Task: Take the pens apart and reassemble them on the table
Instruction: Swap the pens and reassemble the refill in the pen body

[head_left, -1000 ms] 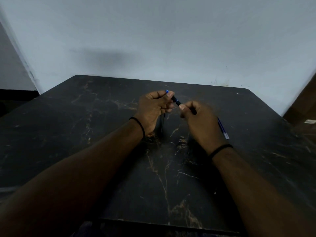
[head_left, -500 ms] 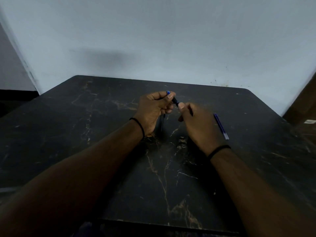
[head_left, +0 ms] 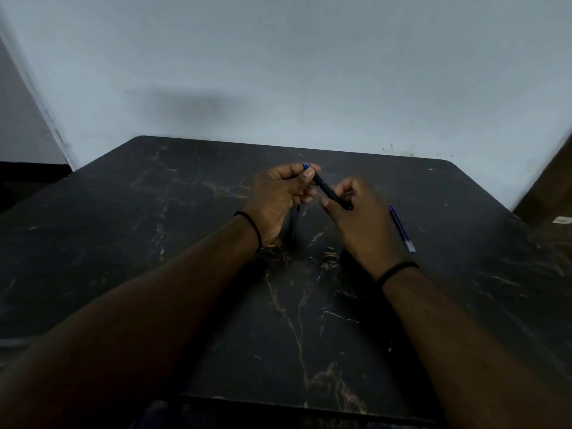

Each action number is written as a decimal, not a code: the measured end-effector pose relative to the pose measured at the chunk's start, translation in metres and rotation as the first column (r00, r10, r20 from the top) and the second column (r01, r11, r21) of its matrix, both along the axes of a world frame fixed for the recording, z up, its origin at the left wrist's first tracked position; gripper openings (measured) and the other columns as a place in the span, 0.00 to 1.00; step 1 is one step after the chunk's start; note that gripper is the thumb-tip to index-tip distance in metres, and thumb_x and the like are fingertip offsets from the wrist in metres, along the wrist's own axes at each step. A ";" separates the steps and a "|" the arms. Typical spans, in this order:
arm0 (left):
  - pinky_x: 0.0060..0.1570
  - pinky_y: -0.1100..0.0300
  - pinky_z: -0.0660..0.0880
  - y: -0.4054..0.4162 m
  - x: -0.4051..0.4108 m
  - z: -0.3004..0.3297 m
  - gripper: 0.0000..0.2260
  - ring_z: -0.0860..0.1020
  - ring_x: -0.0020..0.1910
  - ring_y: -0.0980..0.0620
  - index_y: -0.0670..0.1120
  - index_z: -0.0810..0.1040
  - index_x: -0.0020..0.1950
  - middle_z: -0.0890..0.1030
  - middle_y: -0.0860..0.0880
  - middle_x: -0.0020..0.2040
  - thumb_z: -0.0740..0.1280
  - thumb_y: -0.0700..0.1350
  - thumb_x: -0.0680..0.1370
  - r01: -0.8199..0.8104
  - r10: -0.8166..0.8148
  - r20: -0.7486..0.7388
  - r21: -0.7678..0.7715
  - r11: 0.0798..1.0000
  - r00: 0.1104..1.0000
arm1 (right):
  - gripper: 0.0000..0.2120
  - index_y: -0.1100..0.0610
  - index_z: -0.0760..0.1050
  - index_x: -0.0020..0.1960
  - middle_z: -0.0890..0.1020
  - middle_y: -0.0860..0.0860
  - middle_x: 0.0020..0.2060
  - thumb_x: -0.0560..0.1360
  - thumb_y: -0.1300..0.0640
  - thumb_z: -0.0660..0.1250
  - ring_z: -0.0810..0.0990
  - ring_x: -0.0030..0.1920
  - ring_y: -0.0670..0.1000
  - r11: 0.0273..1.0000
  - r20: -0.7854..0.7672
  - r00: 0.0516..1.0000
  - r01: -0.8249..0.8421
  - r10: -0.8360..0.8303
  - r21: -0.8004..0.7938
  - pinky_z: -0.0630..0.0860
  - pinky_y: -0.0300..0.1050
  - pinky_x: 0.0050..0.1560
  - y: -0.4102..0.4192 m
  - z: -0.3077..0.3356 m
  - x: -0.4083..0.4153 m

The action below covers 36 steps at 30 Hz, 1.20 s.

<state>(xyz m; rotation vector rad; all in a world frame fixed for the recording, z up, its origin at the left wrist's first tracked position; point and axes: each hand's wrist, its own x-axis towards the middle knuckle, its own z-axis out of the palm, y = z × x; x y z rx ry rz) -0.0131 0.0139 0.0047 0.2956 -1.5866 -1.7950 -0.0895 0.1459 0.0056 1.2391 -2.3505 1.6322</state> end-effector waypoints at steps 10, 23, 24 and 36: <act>0.40 0.59 0.77 0.001 0.000 0.000 0.07 0.78 0.38 0.51 0.42 0.82 0.52 0.83 0.49 0.38 0.64 0.37 0.80 0.031 -0.031 -0.001 -0.038 0.999 1.000 | 0.08 0.51 0.73 0.47 0.80 0.49 0.40 0.77 0.49 0.70 0.78 0.39 0.49 1.000 0.002 1.000 0.005 -0.005 -0.014 0.73 0.48 0.39 0.000 0.000 0.003; 0.38 0.62 0.77 -0.003 0.000 -0.001 0.07 0.78 0.36 0.54 0.42 0.82 0.51 0.83 0.50 0.40 0.64 0.37 0.80 0.037 -0.038 -0.027 -0.039 0.999 0.999 | 0.08 0.54 0.74 0.45 0.78 0.49 0.38 0.75 0.56 0.73 0.76 0.39 0.50 0.998 0.024 0.999 0.033 -0.032 -0.047 0.72 0.46 0.40 0.000 -0.002 0.000; 0.38 0.62 0.77 -0.003 0.000 -0.001 0.07 0.78 0.36 0.55 0.42 0.82 0.51 0.84 0.51 0.39 0.64 0.37 0.80 0.036 -0.037 -0.026 -0.037 0.999 0.999 | 0.07 0.56 0.75 0.44 0.79 0.50 0.37 0.76 0.56 0.72 0.76 0.39 0.51 0.999 0.026 0.999 0.029 -0.028 -0.032 0.73 0.47 0.40 0.001 -0.001 -0.001; 0.37 0.65 0.76 0.003 0.000 0.001 0.07 0.78 0.35 0.56 0.41 0.81 0.49 0.83 0.52 0.34 0.63 0.35 0.80 0.031 -0.033 -0.031 -0.046 0.998 0.999 | 0.08 0.56 0.80 0.43 0.82 0.53 0.35 0.77 0.52 0.70 0.79 0.38 0.55 1.000 0.007 1.000 0.018 -0.018 -0.024 0.76 0.52 0.42 0.003 0.000 0.003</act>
